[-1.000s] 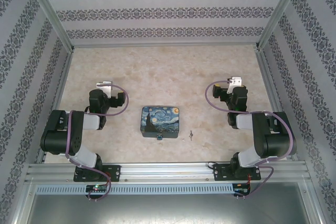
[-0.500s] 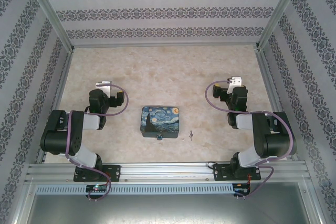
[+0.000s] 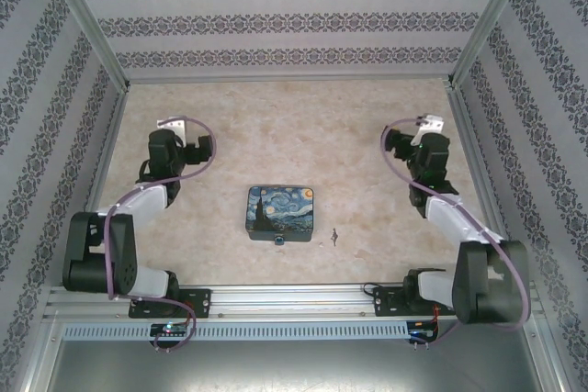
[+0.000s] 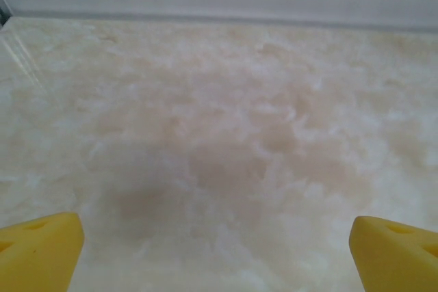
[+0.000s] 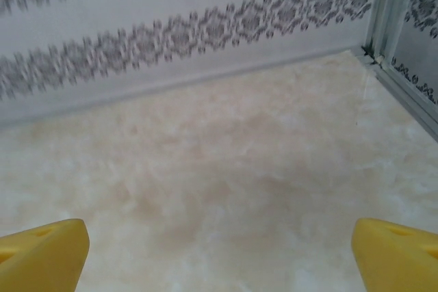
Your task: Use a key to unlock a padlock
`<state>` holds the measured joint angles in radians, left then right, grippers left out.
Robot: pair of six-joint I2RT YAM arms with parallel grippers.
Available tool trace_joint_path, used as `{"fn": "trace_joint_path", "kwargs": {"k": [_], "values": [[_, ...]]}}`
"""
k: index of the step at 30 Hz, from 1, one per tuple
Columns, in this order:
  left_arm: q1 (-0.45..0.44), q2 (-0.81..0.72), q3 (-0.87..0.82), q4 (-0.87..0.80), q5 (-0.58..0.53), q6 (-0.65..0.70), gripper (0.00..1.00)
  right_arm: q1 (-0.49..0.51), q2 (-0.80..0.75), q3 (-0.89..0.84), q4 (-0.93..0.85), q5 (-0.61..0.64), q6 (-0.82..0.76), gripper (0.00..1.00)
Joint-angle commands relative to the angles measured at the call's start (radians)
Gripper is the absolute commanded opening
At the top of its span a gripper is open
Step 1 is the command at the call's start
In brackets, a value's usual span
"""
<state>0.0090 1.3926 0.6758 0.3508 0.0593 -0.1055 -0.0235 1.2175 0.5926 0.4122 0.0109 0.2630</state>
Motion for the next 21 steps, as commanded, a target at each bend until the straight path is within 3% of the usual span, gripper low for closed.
{"fn": "trace_joint_path", "kwargs": {"k": [1, 5, 7, 15, 21], "values": [[0.011, -0.064, 0.084, -0.314, 0.032, -0.199, 1.0, -0.021, -0.021, 0.053, -0.219, -0.16, 0.213, 0.98], [0.006, -0.138, 0.127, -0.491, 0.165, -0.34, 1.0, 0.01, 0.002, 0.104, -0.317, -0.455, 0.346, 0.93], [-0.002, -0.176, 0.12, -0.545, 0.243, -0.385, 1.0, 0.066, 0.006, 0.105, -0.354, -0.514, 0.387, 0.91], [-0.134, -0.351, -0.036, -0.648, 0.403, -0.481, 0.98, 0.497, -0.03, 0.086, -0.56, -0.326, 0.454, 0.87], [-0.285, -0.373, -0.12, -0.602, 0.39, -0.521, 0.96, 0.697, 0.002, 0.073, -0.593, -0.202, 0.542, 0.84]]}}
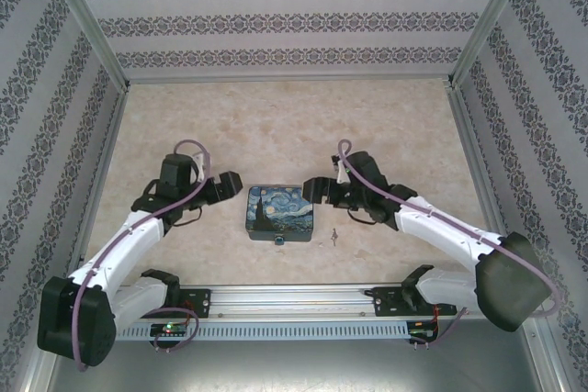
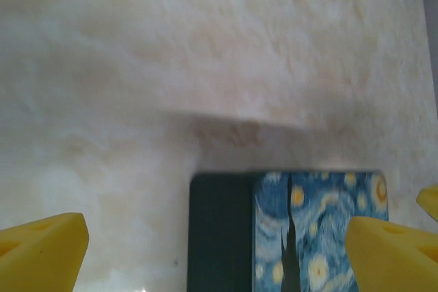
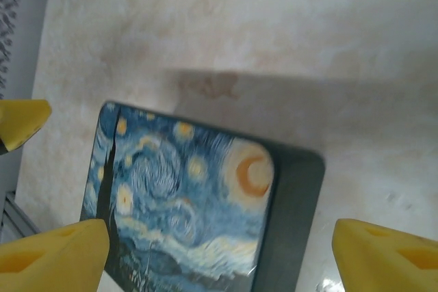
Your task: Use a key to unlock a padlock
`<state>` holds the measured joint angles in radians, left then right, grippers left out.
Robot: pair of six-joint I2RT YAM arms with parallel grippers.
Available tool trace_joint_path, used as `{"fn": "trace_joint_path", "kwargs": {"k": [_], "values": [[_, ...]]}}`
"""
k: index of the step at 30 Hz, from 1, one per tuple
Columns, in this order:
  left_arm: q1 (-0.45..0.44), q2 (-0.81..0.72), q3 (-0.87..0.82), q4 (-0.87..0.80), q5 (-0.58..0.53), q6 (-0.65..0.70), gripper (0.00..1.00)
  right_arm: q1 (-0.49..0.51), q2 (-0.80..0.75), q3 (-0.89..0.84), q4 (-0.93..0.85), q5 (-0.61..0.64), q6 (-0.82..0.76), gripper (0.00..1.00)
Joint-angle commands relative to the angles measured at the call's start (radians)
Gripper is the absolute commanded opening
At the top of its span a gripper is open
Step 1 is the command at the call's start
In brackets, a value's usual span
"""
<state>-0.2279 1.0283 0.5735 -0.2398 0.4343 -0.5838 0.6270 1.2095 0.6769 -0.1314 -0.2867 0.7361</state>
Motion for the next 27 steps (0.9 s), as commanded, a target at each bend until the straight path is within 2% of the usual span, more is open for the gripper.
{"fn": "trace_joint_path", "kwargs": {"k": [1, 7, 12, 14, 18, 20, 27], "values": [[-0.065, -0.003, -0.023, 0.0, 0.01, -0.046, 0.95, 0.062, 0.019, -0.008, -0.051, 0.105, 0.077, 0.83], [-0.124, 0.059, -0.034, 0.055, 0.022, -0.055, 0.84, 0.107, 0.074, -0.002, -0.038, 0.126, 0.106, 0.77], [-0.145, 0.098, -0.052, 0.1, 0.053, -0.067, 0.69, 0.112, 0.137, 0.02, -0.008, 0.097, 0.112, 0.65], [-0.156, 0.111, -0.062, 0.122, 0.057, -0.077, 0.65, 0.11, 0.166, 0.037, -0.003, 0.08, 0.107, 0.56], [-0.176, 0.173, -0.079, 0.213, 0.077, -0.115, 0.57, 0.106, 0.229, 0.071, 0.025, 0.062, 0.111, 0.31], [-0.18, 0.224, -0.071, 0.266, 0.084, -0.133, 0.53, 0.093, 0.253, 0.095, 0.034, 0.056, 0.112, 0.24], [-0.181, 0.457, 0.107, 0.343, 0.055, -0.1, 0.5, 0.001, 0.344, 0.207, 0.041, 0.056, 0.095, 0.22]]}}
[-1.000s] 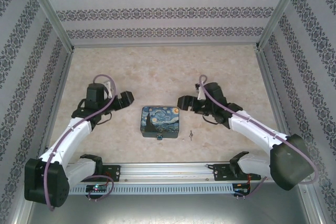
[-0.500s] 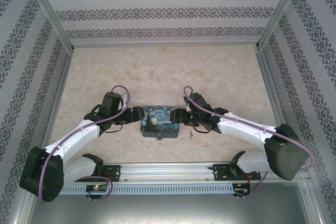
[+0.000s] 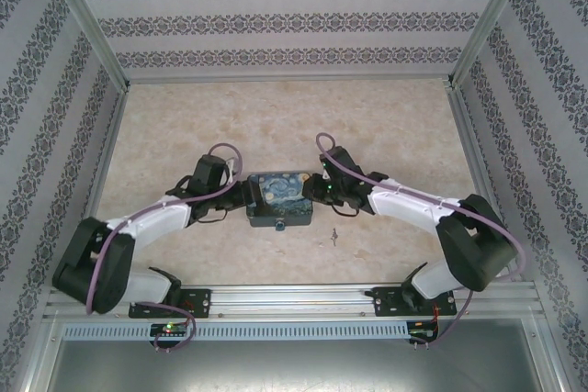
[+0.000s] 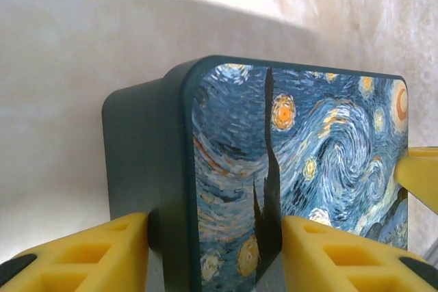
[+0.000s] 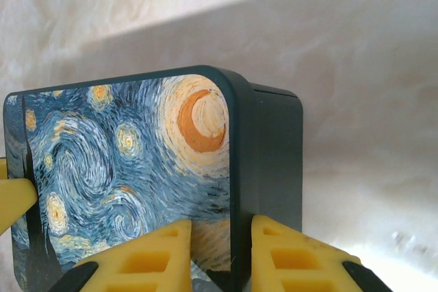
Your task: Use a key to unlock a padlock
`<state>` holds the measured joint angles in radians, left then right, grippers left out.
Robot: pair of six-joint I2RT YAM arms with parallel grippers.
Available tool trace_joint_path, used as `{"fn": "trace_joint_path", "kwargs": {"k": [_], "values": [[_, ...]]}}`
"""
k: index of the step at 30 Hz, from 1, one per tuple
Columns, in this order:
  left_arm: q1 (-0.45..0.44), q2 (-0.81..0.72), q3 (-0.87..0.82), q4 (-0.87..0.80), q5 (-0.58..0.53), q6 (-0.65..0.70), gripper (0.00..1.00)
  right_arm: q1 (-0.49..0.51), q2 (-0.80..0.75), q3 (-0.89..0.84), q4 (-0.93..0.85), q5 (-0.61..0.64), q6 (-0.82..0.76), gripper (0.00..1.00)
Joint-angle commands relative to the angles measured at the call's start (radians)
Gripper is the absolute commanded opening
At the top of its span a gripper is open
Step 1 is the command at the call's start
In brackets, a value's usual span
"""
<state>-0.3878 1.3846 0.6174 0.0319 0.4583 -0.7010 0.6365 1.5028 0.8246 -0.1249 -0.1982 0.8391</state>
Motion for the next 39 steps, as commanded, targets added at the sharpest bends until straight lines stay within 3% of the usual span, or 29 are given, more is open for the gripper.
{"fn": "trace_joint_path", "kwargs": {"k": [1, 8, 16, 23, 31, 35, 39], "values": [[-0.02, 0.135, 0.095, 0.075, 0.032, 0.024, 0.5, -0.026, 0.066, 0.078, 0.035, -0.04, -0.014, 0.23], [-0.019, 0.361, 0.298, 0.084, 0.059, 0.042, 0.52, -0.119, 0.172, 0.164, 0.036, -0.068, -0.033, 0.25], [-0.02, 0.369, 0.277, 0.126, 0.047, 0.002, 0.53, -0.168, 0.201, 0.17, 0.06, -0.096, -0.023, 0.33], [-0.02, 0.317, 0.247, 0.111, -0.016, -0.002, 0.67, -0.183, 0.18, 0.177, 0.067, -0.119, -0.027, 0.59], [0.006, 0.234, 0.257, 0.064, -0.051, 0.041, 0.81, -0.235, 0.083, 0.148, 0.044, -0.105, -0.068, 0.76], [0.022, 0.17, 0.285, -0.003, -0.071, 0.089, 0.91, -0.27, 0.027, 0.132, 0.02, -0.09, -0.093, 0.96], [0.034, 0.112, 0.321, -0.076, -0.076, 0.154, 1.0, -0.293, -0.018, 0.119, -0.031, -0.023, -0.1, 0.98]]}}
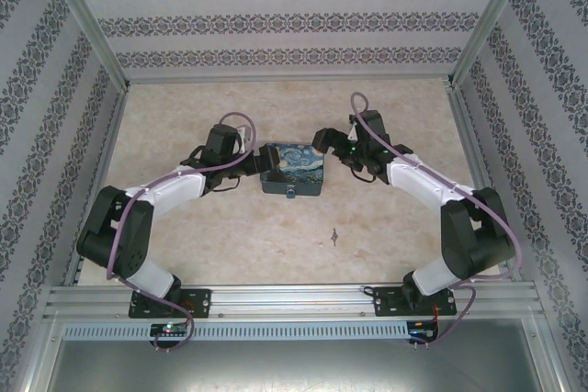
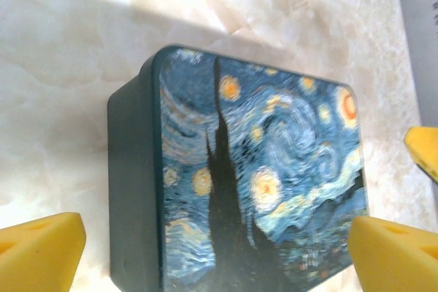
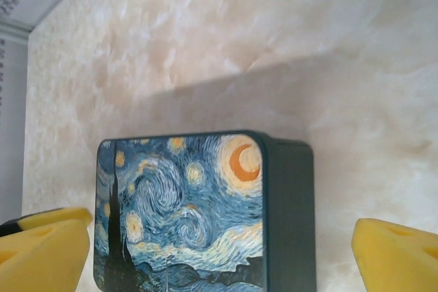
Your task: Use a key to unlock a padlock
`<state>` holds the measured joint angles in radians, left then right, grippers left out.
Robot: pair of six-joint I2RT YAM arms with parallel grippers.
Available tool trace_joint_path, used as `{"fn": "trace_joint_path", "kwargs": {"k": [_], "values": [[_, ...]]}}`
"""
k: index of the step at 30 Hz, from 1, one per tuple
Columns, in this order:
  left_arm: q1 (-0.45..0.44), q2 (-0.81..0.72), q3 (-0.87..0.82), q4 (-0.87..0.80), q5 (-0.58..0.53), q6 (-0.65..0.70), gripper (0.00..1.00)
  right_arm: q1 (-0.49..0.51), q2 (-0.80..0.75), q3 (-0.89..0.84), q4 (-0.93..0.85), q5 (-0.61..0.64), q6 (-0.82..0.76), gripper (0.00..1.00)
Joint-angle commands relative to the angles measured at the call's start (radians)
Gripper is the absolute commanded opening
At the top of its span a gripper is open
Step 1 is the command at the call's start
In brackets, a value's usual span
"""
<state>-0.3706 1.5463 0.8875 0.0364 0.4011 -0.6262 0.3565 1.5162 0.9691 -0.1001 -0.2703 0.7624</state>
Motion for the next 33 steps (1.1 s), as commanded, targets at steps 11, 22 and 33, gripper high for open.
{"fn": "trace_joint_path", "kwargs": {"k": [11, 22, 33], "values": [[0.064, -0.188, 0.04, -0.191, -0.081, 0.059, 1.0, -0.039, -0.19, -0.22, -0.09, -0.025, -0.076, 0.97], [0.069, -0.24, -0.003, -0.232, -0.153, -0.115, 1.0, 0.322, -0.251, -0.283, -0.448, 0.292, -0.026, 0.76], [0.067, -0.247, 0.008, -0.234, -0.077, -0.118, 1.0, 0.494, -0.144, -0.271, -0.427, 0.385, 0.156, 0.59]]}}
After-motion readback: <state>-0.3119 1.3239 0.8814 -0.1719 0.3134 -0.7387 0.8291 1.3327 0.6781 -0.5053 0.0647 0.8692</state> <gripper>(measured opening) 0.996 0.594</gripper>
